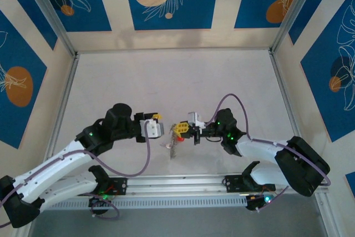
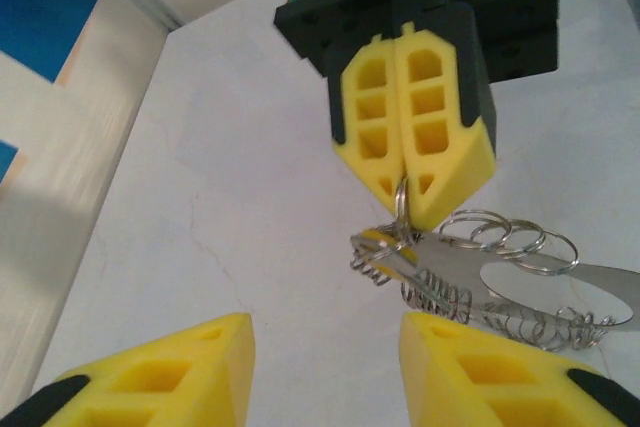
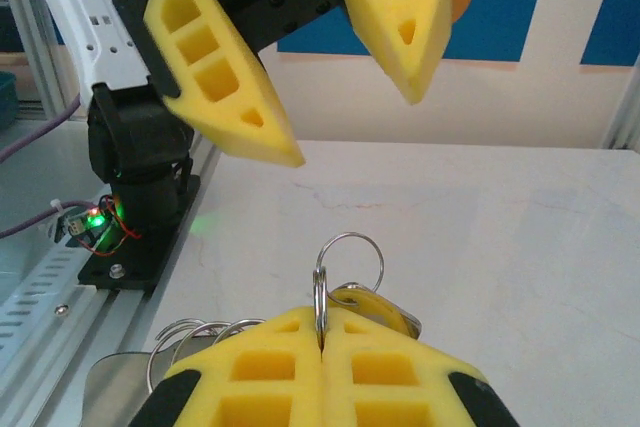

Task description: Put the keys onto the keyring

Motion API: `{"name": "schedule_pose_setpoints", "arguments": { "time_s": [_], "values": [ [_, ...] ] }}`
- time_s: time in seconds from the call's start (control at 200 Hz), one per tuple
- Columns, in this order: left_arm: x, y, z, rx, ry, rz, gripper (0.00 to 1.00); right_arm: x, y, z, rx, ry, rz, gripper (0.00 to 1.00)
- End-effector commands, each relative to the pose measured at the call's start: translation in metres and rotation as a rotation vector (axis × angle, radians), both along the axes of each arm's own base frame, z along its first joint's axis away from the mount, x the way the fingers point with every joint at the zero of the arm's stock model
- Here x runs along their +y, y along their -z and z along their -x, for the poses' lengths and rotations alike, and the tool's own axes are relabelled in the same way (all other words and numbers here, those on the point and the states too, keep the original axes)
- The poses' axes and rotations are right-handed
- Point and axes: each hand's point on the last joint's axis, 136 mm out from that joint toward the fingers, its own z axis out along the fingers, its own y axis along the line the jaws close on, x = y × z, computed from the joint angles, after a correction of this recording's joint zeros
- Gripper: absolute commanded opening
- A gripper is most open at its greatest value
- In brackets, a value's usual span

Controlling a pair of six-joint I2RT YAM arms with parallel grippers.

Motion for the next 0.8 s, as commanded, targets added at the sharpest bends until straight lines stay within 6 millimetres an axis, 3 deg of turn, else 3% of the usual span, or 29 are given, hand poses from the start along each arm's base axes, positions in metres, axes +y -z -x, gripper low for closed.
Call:
{"name": "schedule_pose_setpoints", "arguments": {
  "time_s": [0.0,0.2,0.445,0.585,0.795],
  "values": [
    [-0.012,0.002,0.01,-0.012,0.123,-0.005,0.44,0.005,-0.015,0.003,-0.033,-0.055,-0.024,0.0],
    [-0.016,0.021,0.007,-0.003,0.187,-0.134,0.47,0.007,-0.015,0.005,-0.023,-0.076,-0.021,0.0],
    [-0.021,0.012,0.003,-0.071,0.216,-0.137,0.43,0.007,-0.015,0.006,-0.027,-0.077,-0.02,0.0],
    [-0.023,0.009,0.008,-0.079,0.247,-0.121,0.36,0.006,-0.015,0.006,-0.025,-0.078,-0.02,0.0],
    [-0.024,0.021,0.009,-0.055,0.262,-0.162,0.23,0.006,-0.015,0.006,-0.024,-0.075,-0.024,0.0]
  ]
}}
